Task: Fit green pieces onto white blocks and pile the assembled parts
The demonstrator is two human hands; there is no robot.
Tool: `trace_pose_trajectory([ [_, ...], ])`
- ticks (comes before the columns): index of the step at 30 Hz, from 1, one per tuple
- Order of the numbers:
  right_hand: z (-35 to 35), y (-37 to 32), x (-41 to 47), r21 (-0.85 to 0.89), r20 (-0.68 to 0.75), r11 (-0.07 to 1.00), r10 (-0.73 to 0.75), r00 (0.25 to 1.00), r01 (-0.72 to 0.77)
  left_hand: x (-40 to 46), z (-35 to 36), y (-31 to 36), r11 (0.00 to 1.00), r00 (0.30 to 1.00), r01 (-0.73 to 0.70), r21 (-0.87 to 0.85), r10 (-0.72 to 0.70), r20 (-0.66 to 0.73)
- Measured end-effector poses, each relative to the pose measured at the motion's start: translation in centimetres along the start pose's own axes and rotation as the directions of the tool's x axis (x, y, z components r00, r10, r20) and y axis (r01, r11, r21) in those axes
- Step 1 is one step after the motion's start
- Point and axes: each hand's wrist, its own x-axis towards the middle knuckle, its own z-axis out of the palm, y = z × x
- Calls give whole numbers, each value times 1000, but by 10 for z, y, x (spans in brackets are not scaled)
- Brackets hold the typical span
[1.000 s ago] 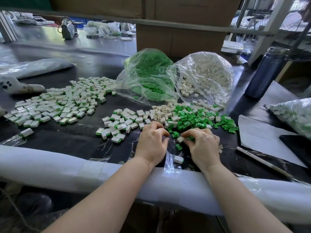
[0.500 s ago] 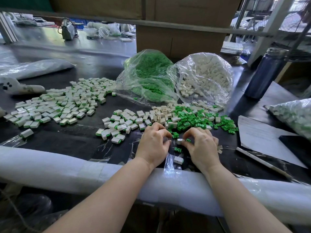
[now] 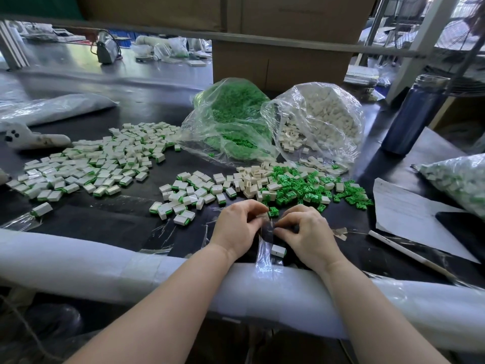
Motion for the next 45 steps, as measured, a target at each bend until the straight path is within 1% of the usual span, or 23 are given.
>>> trace_pose_trajectory([
  [2, -1, 1, 0, -18, -27, 1000, 17, 999, -18, 1, -1, 0, 999, 1000, 24, -47, -24, -5],
  [4, -1, 2, 0, 4, -69, 1000, 26, 997, -26, 1, 0, -1, 996, 999, 36, -79, -36, -2],
  [6, -1, 3, -1, 106, -106, 994, 44, 993, -33, 1, 0, 0, 993, 999, 43, -107, -41, 17],
  [9, -2, 3, -1, 267, -124, 963, 77, 989, -42, 0, 1, 1, 991, 998, 30, -130, -22, 62],
  [13, -6, 3, -2, 513, -86, 857, 107, 991, -49, -1, 0, 1, 988, 995, 20, -151, -5, 99],
  [16, -7, 1, -2, 602, -60, 796, 119, 991, -59, -1, 1, 1, 984, 991, 30, -176, -6, 137],
  [22, -8, -1, -3, 586, -21, 807, 104, 994, -72, -1, 2, 0, 985, 986, 17, -169, 12, 167],
  [32, -4, 1, -3, 486, -36, 873, 69, 997, -43, -1, 0, 1, 980, 987, 36, -194, -4, 161],
  [36, -5, 1, -3, 505, -9, 863, 43, 999, -32, -1, -1, 1, 977, 987, 37, -210, -2, 163],
  [41, -4, 2, -1, 561, -7, 822, 115, 993, -92, 0, 0, 1, 972, 989, 40, -231, -5, 149],
  [45, -5, 2, -1, 565, 17, 819, 104, 994, -95, 0, 0, 2, 961, 987, 60, -271, -17, 159],
])
